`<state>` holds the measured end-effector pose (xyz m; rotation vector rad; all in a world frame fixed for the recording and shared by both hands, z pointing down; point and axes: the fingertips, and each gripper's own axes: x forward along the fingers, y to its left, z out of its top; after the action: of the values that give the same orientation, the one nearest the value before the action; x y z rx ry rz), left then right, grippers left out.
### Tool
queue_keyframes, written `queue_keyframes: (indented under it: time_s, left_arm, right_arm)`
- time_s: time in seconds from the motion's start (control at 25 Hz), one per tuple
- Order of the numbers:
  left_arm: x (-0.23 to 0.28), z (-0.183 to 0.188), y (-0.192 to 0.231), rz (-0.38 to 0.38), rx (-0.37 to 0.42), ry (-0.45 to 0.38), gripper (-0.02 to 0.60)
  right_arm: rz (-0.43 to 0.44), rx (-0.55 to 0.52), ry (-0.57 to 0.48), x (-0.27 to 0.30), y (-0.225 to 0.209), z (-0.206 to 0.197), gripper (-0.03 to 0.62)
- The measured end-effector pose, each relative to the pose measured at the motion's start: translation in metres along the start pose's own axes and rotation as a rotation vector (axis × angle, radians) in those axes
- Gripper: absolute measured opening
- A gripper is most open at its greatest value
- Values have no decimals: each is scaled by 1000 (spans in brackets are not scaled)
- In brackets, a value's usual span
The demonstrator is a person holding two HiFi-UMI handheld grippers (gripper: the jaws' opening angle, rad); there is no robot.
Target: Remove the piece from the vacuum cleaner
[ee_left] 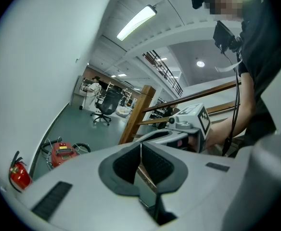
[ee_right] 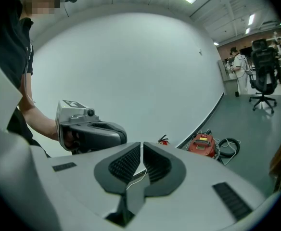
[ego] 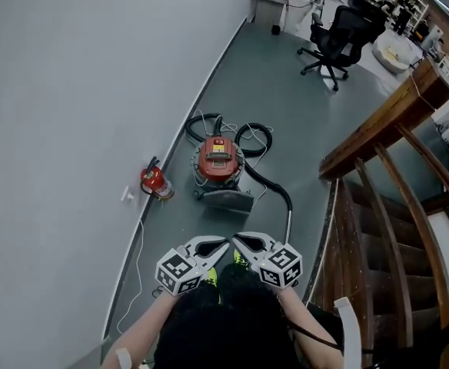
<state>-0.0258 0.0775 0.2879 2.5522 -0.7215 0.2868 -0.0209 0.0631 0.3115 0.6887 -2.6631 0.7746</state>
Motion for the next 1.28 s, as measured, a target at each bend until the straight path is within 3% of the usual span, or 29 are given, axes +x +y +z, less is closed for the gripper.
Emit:
queue_keyframes:
  time_s: [0.48, 0.8, 1.0, 1.28]
  left_arm:
    - [61, 17, 31, 134, -15, 27, 9]
    - [78, 22, 54, 245, -47, -1, 9]
    - [86, 21, 59, 252, -39, 15, 9]
    - [97, 13, 71, 206, -18, 59, 9]
  right_arm:
    - [151, -77, 74, 5, -60, 15, 17]
    - [193, -99, 85, 8, -87, 20, 17]
    - [189, -93, 75, 5, -98, 23, 17]
    - [141, -90, 84, 17, -107, 20, 15]
